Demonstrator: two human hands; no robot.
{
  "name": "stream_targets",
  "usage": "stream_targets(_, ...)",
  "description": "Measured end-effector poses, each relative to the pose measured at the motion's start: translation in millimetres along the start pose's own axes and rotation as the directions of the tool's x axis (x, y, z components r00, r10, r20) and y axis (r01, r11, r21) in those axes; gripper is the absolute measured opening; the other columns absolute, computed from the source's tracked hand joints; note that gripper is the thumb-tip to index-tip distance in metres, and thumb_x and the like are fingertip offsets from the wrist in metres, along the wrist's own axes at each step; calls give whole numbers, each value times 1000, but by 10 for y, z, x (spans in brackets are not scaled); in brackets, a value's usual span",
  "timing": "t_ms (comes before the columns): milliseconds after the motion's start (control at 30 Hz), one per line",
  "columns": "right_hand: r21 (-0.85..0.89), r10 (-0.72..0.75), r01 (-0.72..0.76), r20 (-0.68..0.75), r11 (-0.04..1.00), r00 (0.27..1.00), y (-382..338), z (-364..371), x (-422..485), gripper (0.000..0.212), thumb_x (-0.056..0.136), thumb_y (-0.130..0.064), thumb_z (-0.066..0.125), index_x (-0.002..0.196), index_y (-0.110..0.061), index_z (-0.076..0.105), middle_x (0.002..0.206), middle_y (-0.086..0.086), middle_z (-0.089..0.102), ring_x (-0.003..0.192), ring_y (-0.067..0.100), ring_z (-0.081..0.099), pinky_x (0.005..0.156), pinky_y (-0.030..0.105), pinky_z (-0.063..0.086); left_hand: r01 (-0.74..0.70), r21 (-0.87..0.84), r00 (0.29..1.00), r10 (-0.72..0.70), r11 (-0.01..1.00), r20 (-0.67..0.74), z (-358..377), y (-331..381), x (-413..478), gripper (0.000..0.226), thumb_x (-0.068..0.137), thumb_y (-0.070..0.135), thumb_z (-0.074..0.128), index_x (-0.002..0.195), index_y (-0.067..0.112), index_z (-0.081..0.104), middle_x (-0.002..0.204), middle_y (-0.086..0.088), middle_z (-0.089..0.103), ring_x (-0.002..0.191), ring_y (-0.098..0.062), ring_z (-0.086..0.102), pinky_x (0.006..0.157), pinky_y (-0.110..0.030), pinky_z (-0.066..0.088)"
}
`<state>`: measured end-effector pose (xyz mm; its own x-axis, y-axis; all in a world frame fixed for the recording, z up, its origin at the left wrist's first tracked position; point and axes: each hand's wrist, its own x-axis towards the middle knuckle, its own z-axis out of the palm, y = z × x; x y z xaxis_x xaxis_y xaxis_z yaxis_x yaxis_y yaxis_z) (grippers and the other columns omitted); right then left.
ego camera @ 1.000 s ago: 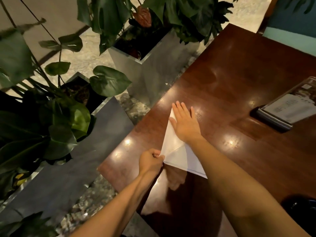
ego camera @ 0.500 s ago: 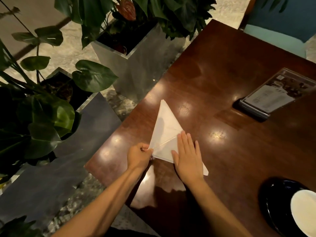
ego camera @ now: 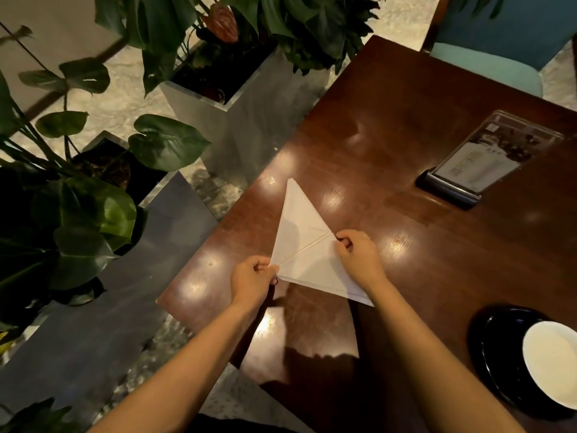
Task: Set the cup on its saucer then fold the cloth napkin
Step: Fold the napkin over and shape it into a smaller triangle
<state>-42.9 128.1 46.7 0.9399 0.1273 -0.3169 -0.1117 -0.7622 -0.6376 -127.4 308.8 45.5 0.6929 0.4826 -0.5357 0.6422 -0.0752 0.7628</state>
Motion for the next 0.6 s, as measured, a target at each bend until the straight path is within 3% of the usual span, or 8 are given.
stream_targets(100,148,108,-139,200,979,974,-208,-120,191,22,88,-16,58,107,-9,65,88,1,59,82,16,56,71,23,43,-3,-27,1000,4,1000,31,-19,-34,36,4,84,6,65,82,9,66,67,-5,66,58,-12,59,67,-26,52)
stream_targets(200,223,130,-221,363,949,923,-287,-219,245,16,86,-10,62,98,0,67,76,0,61,64,10,56,50,13,44,12,-103,998,-6,995,64,-67,-63,54,7,84,5,65,90,5,67,77,-8,69,61,-13,61,71,-28,55)
stream_targets(333,423,106,-267,368,866,924,-214,-253,219,5,83,-6,66,82,-6,71,71,-4,68,70,12,61,61,20,45,5,-192,997,11,981,82,-206,-53,60,8,84,5,64,88,11,68,80,-6,70,68,-15,63,70,-26,54)
stream_targets(433,536,40,-248,370,807,928,-230,-316,140,11,82,-6,67,76,-13,72,69,-7,72,69,10,65,61,20,47,-34,-242,993,61,970,104,-328,42,62,11,84,3,64,87,13,69,82,-7,71,70,-17,63,71,-28,56)
stream_targets(533,615,-26,-185,317,766,948,-317,-441,69,10,82,-5,67,82,-13,73,75,-5,73,71,9,67,61,17,51,-164,-182,979,182,970,87,-442,229,52,11,83,5,66,90,13,70,81,-9,71,68,-14,63,72,-30,53)
stream_targets(600,628,-80,-87,232,774,969,-376,-541,45,10,82,-6,67,85,-14,73,83,-4,73,78,9,67,72,20,52,-265,-168,957,280,950,74,-502,386,24,12,82,6,67,92,11,70,82,-11,70,70,-14,64,74,-31,53)
